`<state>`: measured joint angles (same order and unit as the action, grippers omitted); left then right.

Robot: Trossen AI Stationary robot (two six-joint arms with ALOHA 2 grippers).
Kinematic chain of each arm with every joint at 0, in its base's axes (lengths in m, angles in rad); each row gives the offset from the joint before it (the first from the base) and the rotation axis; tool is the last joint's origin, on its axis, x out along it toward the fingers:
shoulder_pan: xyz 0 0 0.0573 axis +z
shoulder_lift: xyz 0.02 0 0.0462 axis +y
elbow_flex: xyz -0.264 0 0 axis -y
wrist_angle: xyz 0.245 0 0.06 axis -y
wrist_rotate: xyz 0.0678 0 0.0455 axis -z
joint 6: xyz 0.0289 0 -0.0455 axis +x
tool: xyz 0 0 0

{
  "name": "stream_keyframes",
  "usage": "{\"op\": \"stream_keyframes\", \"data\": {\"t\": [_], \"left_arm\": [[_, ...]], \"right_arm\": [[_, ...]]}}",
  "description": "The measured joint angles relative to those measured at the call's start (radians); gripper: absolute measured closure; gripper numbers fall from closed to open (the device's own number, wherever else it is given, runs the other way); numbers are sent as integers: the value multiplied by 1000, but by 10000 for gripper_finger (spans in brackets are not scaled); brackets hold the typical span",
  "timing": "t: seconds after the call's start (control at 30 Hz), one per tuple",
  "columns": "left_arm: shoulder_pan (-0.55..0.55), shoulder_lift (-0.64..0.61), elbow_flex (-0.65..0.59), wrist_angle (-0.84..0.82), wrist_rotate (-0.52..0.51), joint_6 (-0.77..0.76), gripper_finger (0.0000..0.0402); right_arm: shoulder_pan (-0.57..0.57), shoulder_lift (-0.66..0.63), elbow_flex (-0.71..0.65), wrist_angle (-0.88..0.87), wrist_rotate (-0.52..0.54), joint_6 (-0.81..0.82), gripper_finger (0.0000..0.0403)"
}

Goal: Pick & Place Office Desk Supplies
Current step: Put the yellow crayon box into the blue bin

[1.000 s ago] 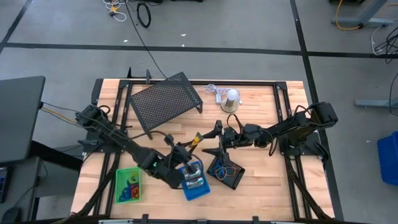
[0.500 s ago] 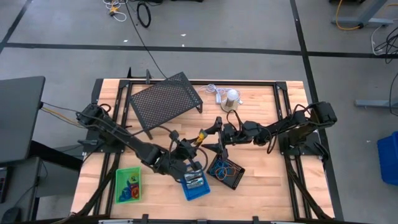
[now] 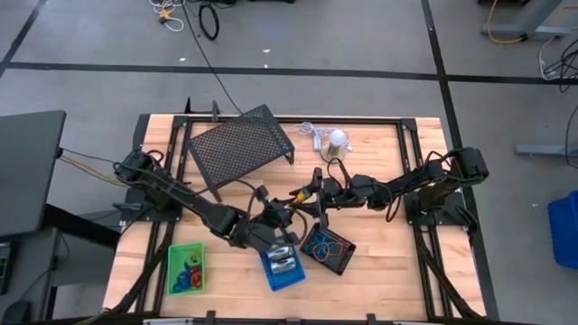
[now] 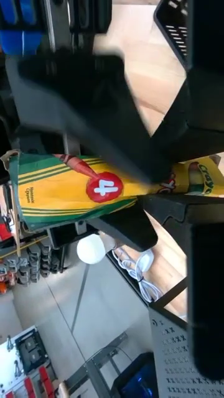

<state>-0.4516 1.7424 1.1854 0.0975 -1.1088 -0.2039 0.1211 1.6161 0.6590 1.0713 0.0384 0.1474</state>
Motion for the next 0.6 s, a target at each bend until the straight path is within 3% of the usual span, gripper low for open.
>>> {"op": "stream_keyframes", "data": {"t": [0.13, 0.17, 0.6], "left_arm": [[-1, 0, 0, -1, 8, -22, 371], [-2, 0, 0, 0, 11, -26, 371], [-7, 0, 0, -4, 22, -15, 371]], "right_arm": [[0, 0, -2, -1, -28, -33, 355], [2, 0, -2, 2, -26, -49, 362], [13, 0, -2, 8, -5, -61, 362]]}}
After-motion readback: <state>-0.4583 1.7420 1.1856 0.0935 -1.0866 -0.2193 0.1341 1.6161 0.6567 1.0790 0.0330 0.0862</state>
